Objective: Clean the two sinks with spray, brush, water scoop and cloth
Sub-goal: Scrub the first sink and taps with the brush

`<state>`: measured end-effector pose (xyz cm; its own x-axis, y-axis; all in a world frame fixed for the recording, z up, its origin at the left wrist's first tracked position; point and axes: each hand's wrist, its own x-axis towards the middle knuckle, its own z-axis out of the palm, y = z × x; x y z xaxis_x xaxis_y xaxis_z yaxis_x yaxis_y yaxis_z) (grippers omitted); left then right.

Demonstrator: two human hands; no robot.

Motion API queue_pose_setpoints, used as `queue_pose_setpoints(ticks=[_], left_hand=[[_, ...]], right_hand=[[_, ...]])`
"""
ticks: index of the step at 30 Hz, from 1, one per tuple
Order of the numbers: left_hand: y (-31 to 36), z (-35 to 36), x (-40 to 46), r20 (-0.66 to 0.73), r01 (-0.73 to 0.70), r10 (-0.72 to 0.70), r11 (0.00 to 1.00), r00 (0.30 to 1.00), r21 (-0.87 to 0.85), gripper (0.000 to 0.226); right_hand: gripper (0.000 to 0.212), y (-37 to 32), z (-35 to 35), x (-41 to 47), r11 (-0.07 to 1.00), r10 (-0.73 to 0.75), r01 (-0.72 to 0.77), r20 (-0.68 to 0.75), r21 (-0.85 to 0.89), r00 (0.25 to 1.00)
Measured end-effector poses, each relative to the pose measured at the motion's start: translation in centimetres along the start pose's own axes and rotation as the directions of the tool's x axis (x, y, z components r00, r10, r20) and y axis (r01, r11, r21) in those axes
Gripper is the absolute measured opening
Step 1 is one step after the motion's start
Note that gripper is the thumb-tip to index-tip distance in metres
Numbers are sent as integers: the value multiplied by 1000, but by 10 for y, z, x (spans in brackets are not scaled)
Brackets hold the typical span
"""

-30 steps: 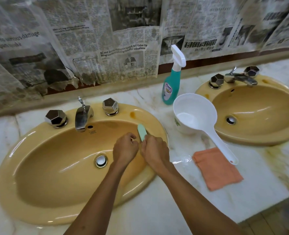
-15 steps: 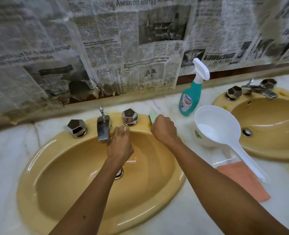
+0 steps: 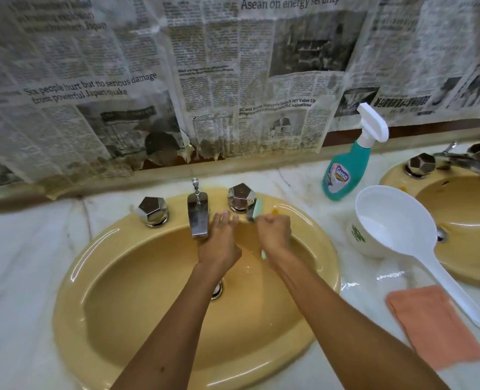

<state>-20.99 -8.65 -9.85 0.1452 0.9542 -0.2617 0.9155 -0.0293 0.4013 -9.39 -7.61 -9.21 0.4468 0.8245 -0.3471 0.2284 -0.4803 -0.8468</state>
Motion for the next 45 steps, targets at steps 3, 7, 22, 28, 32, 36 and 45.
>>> queue_pose_setpoints(ticks=[3, 7, 22, 28, 32, 36, 45], left_hand=[[-3, 2, 0, -6, 0, 0, 1000, 1000, -11, 77], [-4, -1, -1, 11, 13, -12, 999, 1000, -49, 81], [-2, 5, -1, -25, 8, -10, 999, 1000, -50, 81], [5, 9, -1, -74, 11, -5, 997, 997, 80, 79], [8, 10, -1, -95, 21, -8, 990, 995, 138, 77], [9, 11, 0, -114, 23, -2, 983, 993, 181, 76], [17, 14, 7, -102, 28, 7, 941, 995, 337, 74]], right_hand=[[26, 23, 10, -26, 998, -48, 47, 25, 37, 999], [19, -9, 9, 7, 996, 52, -48, -47, 74, 998], [7, -33, -29, 69, 984, -5, 5, -3, -179, 1000], [22, 12, -55, 29, 820, -177, 243, 175, -518, 969], [19, -3, -76, 67, 856, -170, 165, 34, -490, 985], [25, 16, -70, 34, 780, -253, 280, 127, -559, 959], [21, -14, -61, 54, 765, -262, 315, 177, -561, 949]])
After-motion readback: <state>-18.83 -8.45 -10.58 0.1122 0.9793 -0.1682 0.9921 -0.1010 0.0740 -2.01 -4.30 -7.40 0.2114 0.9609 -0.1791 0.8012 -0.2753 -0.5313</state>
